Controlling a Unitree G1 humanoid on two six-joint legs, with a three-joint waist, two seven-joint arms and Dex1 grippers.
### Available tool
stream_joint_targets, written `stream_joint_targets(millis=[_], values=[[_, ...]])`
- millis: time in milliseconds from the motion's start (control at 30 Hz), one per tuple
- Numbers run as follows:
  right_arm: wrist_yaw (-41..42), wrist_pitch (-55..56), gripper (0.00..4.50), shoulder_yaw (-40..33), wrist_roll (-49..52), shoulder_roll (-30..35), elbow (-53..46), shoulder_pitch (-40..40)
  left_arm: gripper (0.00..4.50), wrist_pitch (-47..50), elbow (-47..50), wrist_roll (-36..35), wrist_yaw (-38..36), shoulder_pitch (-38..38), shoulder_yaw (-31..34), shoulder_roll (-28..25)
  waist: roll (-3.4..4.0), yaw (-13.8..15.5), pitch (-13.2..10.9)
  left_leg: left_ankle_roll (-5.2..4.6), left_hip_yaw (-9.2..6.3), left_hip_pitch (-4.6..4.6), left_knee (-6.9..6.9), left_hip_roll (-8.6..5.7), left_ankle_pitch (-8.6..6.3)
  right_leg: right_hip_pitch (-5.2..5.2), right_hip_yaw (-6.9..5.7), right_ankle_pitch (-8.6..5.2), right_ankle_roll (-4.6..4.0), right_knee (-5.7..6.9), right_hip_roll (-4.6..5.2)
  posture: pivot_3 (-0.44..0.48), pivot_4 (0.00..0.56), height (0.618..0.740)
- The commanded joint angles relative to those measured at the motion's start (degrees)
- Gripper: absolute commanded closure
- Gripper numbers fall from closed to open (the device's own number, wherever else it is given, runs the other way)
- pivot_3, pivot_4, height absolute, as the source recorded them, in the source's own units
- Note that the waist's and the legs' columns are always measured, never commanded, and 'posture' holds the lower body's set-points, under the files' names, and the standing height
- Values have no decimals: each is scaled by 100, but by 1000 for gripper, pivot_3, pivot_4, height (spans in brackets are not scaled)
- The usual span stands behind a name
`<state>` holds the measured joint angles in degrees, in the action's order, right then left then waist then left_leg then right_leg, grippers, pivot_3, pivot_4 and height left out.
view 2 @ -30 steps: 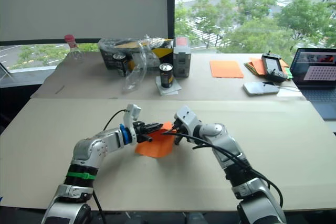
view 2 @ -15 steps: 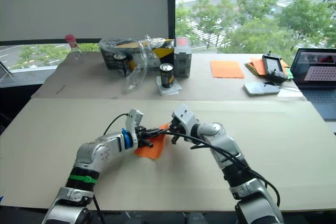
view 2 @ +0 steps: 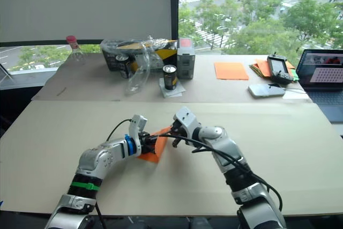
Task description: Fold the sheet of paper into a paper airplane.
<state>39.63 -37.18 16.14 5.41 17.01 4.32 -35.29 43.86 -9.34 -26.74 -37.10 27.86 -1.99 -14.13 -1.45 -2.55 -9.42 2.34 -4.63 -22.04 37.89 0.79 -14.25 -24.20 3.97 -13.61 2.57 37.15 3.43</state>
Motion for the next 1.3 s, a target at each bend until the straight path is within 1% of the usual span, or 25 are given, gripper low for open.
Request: stream_joint_targets(millis=[33, 100, 200, 367, 600, 800, 933, 1067, 1133, 1200, 1300], values=[[-56, 38, 4500, -43, 67, -145, -105, -70, 4471, -25, 216, 46, -15, -128, -68, -14, 0, -3, 0, 0, 0, 0, 0, 0, 0, 0, 0, 0, 0, 0, 0, 0, 150, 730], [-66, 61, 4500, -29, 54, -178, -64, -70, 4471, -8, 251, 47, -8, -158, -46, -44, 0, -2, 0, 0, 0, 1, 0, 0, 0, 0, 0, 0, 0, 0, 0, 0, 150, 730], [-67, 175, 4500, 35, 14, -269, 154, -116, 4471, 18, 339, 66, -20, -241, 64, -274, 1, -42, 0, 0, 0, 4, 0, 2, 0, 1, 0, 0, 0, 1, -1, 0, 150, 730], [-32, 308, 4500, 62, -26, -361, 403, -202, 4471, 52, 425, 49, -1, -316, 141, -480, 1, -75, 0, 0, 0, 7, -2, 4, 0, 1, 0, 0, 0, 5, -3, 0, 150, 730], [27, 505, 4500, 153, -80, -503, 730, -378, 4471, 88, 580, 19, 24, -448, 194, -634, 1, -122, 0, 0, -1, 8, -2, 4, 0, 1, 0, 0, 0, 6, -3, 0, 150, 730], [65, 583, 4500, 221, -143, -554, 857, -368, 4471, 112, 710, 5, 47, -543, 267, -779, 1, -141, 1, 0, -1, 8, -2, 4, 0, 1, 0, 0, 0, 6, -3, 0, 150, 730], [86, 674, 4500, 290, -247, -598, 1025, -317, 4471, 100, 832, -18, 44, -590, 545, -1101, 2, -156, 1, 0, -1, 12, -4, 7, 0, 1, 0, 0, 0, 8, -5, 0, 150, 730], [110, 621, 4500, 256, -202, -665, 1071, -226, 4471, 300, 908, -434, 269, -427, 1251, -1142, 2, -144, 1, 0, -1, 14, -4, 7, 0, 1, 0, 0, 0, 11, -5, 0, 150, 730], [92, 566, 4500, 219, -178, -676, 997, -147, 4471, 383, 1024, -598, 288, -378, 1462, -1169, 2, -140, 1, 0, -2, 13, -4, 6, 0, 2, 0, 0, 0, 9, -3, 0, 150, 730], [97, 540, 4500, 254, -205, -664, 902, -31, 4471, 396, 1176, -649, 239, -375, 1469, -1208, 2, -138, 1, 0, -2, 12, -4, 6, 0, 2, 0, 0, 0, 9, -3, 0, 150, 730], [107, 517, 4500, 321, -251, -640, 778, 126, 4471, 404, 1375, -650, 102, -393, 1250, -1189, 2, -134, 1, 0, -1, 10, -4, 5, -1, 2, 0, 0, 0, 6, -1, 0, 150, 730]])
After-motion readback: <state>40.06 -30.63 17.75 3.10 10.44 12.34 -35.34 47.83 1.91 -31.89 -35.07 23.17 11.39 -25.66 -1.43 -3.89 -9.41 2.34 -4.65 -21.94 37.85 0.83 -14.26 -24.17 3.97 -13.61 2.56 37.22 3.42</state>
